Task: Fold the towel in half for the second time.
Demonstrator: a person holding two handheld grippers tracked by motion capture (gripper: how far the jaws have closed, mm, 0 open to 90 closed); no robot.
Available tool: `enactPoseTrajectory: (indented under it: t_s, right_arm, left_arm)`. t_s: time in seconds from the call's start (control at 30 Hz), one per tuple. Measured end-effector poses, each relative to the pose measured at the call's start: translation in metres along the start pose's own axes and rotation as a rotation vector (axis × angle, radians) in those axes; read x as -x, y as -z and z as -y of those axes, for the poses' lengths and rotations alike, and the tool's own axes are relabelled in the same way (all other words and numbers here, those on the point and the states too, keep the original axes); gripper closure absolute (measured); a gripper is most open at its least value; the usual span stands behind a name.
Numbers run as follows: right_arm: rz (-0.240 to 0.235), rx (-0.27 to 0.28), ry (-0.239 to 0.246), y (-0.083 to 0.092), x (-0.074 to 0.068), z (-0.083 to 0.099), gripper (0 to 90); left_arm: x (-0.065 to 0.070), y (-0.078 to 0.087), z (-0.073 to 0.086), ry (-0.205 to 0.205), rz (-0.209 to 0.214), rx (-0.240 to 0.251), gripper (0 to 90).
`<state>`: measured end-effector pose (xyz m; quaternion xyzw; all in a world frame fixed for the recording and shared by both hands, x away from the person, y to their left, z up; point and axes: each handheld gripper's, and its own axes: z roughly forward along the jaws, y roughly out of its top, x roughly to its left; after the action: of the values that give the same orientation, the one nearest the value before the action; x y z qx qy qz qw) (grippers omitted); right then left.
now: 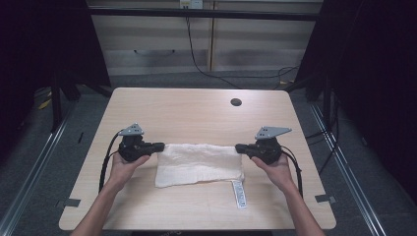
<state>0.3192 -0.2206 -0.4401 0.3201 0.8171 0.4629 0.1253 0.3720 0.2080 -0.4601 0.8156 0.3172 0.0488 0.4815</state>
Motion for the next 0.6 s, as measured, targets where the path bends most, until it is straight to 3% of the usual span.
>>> enactPoseTrajectory:
  t_s: [0.37,0.6]
  right_arm:
    - [-0.06,-0.053,0.049,0.005,-0.024,0.016,88.1]
    - [-0.108,-0.141,0.087,-0.005,-0.042,0.033,88.0]
  left_arm:
    - [0.002,-0.005,0.002,0.006,-0.01,-0.016,87.2]
    - [0.003,-0.007,0.002,0.006,-0.014,-0.022,87.2]
